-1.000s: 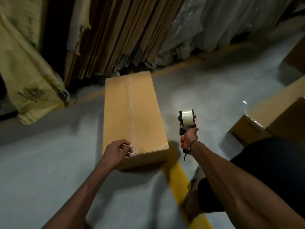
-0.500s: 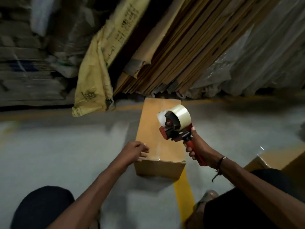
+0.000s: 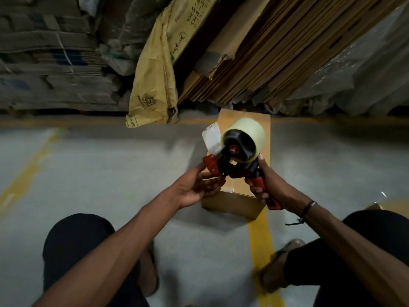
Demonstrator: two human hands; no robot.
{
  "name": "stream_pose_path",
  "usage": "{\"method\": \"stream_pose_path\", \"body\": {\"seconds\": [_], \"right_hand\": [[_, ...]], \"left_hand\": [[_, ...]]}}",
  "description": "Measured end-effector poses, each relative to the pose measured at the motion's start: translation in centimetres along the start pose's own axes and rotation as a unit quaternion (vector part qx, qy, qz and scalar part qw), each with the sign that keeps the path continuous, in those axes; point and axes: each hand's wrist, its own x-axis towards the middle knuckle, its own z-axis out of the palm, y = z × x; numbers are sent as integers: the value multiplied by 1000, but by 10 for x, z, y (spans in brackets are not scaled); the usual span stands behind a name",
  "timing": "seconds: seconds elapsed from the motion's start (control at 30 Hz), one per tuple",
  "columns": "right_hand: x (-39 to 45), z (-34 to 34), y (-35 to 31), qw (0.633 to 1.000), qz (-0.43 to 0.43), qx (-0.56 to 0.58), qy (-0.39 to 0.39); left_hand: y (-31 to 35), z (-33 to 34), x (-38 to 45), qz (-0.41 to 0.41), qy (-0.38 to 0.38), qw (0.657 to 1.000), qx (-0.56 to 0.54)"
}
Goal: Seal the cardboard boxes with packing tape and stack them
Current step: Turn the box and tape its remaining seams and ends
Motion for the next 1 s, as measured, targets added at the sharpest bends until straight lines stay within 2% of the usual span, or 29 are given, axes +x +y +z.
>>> {"method": "stream_pose_path", "body": {"seconds": [0.17, 0.27, 0.4, 0.5, 0.57, 0.63, 0.7, 0.77, 0.9, 1.0], "right_hand": [[6, -1, 1, 999, 20, -23, -19], [9, -3, 5, 998, 35, -26, -35], [12, -6, 8, 997, 54, -6, -52], [14, -8, 9, 997, 61, -6, -56], [15, -8, 11, 996, 62, -15, -57], [16, -7, 13, 996, 55, -33, -59], [17, -5, 16, 995, 46, -62, -58], [20, -5, 23, 994, 42, -86, -56], [32, -12, 38, 993, 49, -85, -63], [39, -17, 43, 991, 43, -107, -64]], "left_hand": [[1, 3, -4, 27, -6, 998, -55], [1, -2, -3, 15, 13, 999, -47], [-4, -8, 0, 4, 1, 991, -135], [-6, -10, 2, 3, 4, 988, -151], [-6, -5, 4, 7, 37, 995, -91], [-8, -2, 7, 46, 92, 994, 31], [-11, -1, 7, 92, 128, 976, 153], [-15, -5, 9, 109, 156, 956, 222], [-18, -18, 27, 106, 202, 940, 252], [-19, -21, 39, 108, 210, 945, 225]]}}
